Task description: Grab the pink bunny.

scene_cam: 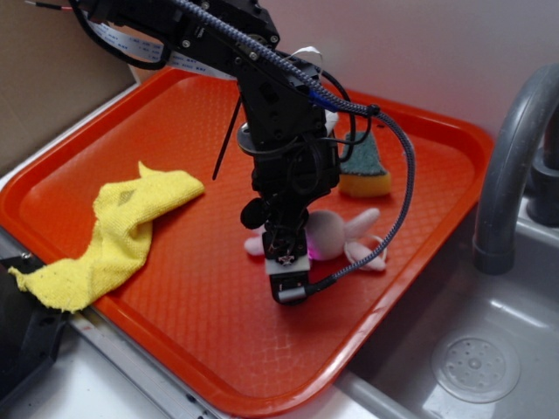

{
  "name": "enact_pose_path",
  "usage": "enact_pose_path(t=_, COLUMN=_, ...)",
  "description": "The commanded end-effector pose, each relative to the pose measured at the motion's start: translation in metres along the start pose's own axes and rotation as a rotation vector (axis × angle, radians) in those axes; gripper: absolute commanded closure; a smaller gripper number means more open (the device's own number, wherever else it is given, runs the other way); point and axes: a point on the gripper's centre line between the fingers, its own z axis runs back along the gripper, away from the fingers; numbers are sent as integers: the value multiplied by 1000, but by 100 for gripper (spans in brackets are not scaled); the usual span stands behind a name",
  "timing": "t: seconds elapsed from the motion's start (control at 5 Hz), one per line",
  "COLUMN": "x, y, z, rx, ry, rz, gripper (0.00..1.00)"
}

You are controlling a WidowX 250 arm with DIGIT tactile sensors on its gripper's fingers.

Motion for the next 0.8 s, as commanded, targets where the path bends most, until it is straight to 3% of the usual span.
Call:
enact_pose_path(t=0.0, x=-15, y=-2, z=31, rx=80, ry=-51, rz=69, gripper=100)
enact_pose_path(t=0.2, x=-28, y=5, z=81, rx=98, ry=30, rz=317, gripper=100)
enact_pose_path(t=0.6, x=-72, y=27, z=179, rx=45, ry=-55, rz=735, gripper=100)
